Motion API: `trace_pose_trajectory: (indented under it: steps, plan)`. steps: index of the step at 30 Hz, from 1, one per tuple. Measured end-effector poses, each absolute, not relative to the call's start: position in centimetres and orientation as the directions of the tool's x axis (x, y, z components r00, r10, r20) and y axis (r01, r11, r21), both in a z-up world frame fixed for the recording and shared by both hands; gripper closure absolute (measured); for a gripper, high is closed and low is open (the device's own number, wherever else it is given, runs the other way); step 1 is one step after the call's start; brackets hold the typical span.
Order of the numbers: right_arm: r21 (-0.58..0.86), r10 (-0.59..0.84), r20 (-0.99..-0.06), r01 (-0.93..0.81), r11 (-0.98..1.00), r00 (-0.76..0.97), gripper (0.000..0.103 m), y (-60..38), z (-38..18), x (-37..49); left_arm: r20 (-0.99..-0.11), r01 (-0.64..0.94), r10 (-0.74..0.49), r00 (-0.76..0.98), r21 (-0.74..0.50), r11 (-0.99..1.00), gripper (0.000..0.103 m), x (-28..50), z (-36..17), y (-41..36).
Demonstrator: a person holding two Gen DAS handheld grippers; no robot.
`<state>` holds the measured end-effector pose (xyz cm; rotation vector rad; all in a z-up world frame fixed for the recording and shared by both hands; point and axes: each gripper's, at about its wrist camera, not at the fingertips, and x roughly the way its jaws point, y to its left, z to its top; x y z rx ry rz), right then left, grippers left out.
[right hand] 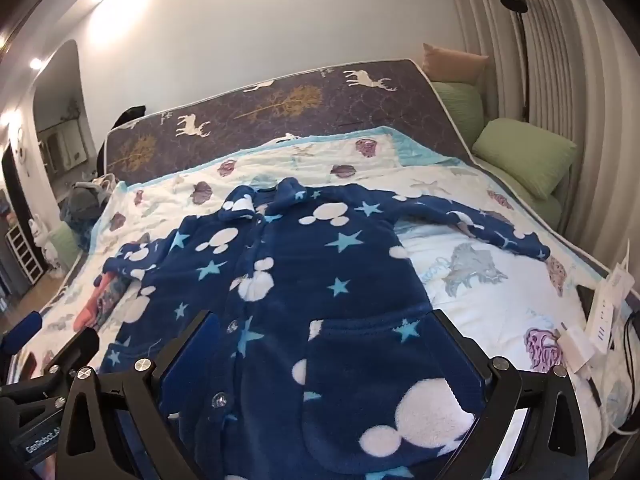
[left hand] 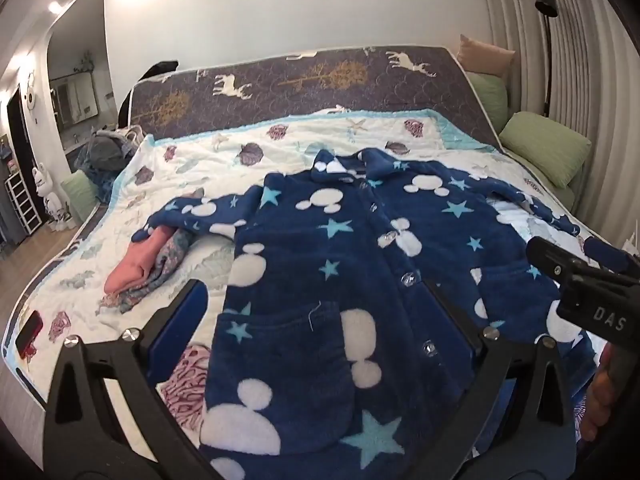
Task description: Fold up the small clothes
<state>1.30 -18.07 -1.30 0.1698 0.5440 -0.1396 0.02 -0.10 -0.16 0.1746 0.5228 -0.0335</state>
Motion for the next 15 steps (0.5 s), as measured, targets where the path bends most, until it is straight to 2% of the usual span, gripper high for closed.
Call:
trace_pose_trajectory:
  steps: [3,5,12,15]
  plan:
    - [0.103,-0.098,-0.514,0.175,0.979,0.852,0.000,-18.8,-1.0,1.1,-0.524,0.065,0.015,0.852,0.134,0.989,0.001,-1.1,-0.7,-0.4]
    - [0.027,-0.112,-0.519,0.147,0.989,0.848,0.000,-16.9,-1.4,1.6,-0.558,0.059,0.009,0.830,0.105,0.993,0.001,-0.8,-1.1,-0.1]
    - [0.099,-0.013,-0.479,0.069,0.993,0.878,0.000,-17.3,-1.7,0.5,-0.607,0.058,0.018,0.795,0.106,0.993,0.001,0.7,-2.2,0.0]
    - [0.062,-0.014,-0.454,0.047,0.997,0.891,0.000,-16.6,-1.7,-0.1,-0.610,0.057,0.025,0.792,0.114,0.992,0.001,0.8,-2.5,0.0]
